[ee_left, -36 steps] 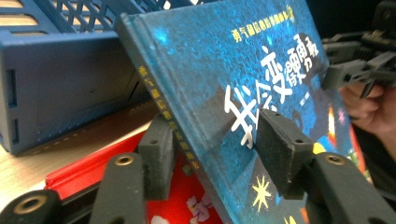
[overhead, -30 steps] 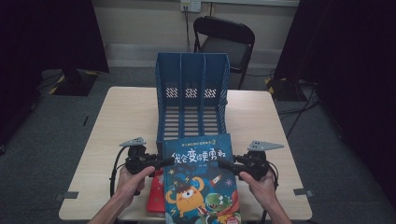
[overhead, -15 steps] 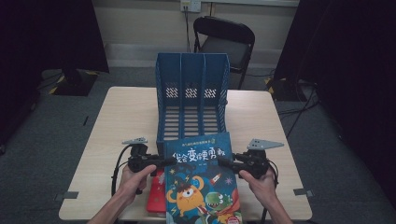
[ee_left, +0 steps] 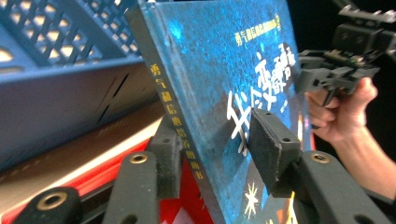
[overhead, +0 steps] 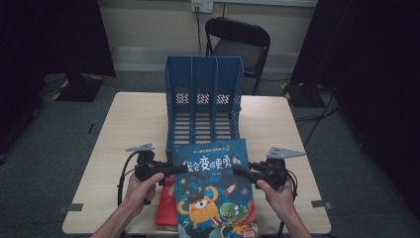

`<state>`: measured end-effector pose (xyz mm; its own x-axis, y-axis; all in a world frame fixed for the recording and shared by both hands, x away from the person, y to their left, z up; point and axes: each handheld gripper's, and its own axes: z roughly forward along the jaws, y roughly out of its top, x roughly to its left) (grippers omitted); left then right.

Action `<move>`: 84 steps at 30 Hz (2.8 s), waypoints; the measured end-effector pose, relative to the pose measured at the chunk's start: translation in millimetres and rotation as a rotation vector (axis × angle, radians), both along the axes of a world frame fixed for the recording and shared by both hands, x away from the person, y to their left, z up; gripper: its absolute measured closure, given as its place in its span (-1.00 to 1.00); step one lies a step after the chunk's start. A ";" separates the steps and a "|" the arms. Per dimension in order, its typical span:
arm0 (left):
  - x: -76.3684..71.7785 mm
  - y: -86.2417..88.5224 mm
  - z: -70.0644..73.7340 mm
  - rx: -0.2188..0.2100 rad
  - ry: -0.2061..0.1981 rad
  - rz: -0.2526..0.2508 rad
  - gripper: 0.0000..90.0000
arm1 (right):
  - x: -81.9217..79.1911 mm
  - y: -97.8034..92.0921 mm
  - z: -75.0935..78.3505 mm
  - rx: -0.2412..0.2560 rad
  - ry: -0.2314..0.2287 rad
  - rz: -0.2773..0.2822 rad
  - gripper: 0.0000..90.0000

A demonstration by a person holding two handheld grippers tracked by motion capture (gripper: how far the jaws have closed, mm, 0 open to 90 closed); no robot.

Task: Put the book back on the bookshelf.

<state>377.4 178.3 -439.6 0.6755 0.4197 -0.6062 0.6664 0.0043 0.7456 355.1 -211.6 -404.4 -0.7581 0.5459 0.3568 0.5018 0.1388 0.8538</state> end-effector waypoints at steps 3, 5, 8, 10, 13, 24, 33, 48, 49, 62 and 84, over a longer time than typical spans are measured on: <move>1.1 -0.1 4.6 -0.026 -0.001 -0.006 0.33 | -0.5 -2.4 3.9 0.004 -0.008 -0.005 0.37; 1.7 -0.2 8.2 -0.039 -0.006 -0.008 0.37 | -0.4 -4.3 5.7 0.014 -0.006 -0.006 0.37; 2.5 0.8 12.7 -0.059 -0.008 -0.015 0.44 | -0.3 -5.9 8.9 0.017 -0.012 -0.008 0.37; 2.7 1.2 15.5 -0.073 -0.004 -0.016 0.47 | -0.3 -6.7 11.0 0.019 -0.016 -0.010 0.37; 3.5 2.8 17.4 -0.117 0.004 -0.024 0.56 | 0.8 -8.3 13.9 0.026 -0.010 -0.010 0.37; -1.2 0.3 39.8 -0.114 -0.043 -0.034 0.62 | -0.5 -12.4 24.5 0.044 -0.017 -0.017 0.36; -8.5 -2.2 67.4 -0.157 -0.104 -0.048 0.68 | -8.1 -16.8 42.3 0.065 -0.058 -0.023 0.36; -21.2 2.6 133.8 -0.091 -0.345 -0.027 0.70 | -2.9 -11.2 92.2 0.087 -0.191 -0.021 0.39; -22.2 3.9 135.7 -0.073 -0.363 -0.010 0.70 | -0.9 -8.9 93.7 0.085 -0.200 -0.019 0.39; -38.5 12.7 122.6 -0.005 -0.474 0.012 0.71 | 6.3 11.0 84.2 0.070 -0.274 -0.028 0.23; -58.6 9.0 125.6 0.043 -0.514 -0.004 0.82 | 25.8 17.5 38.6 0.008 -0.220 -0.013 -0.49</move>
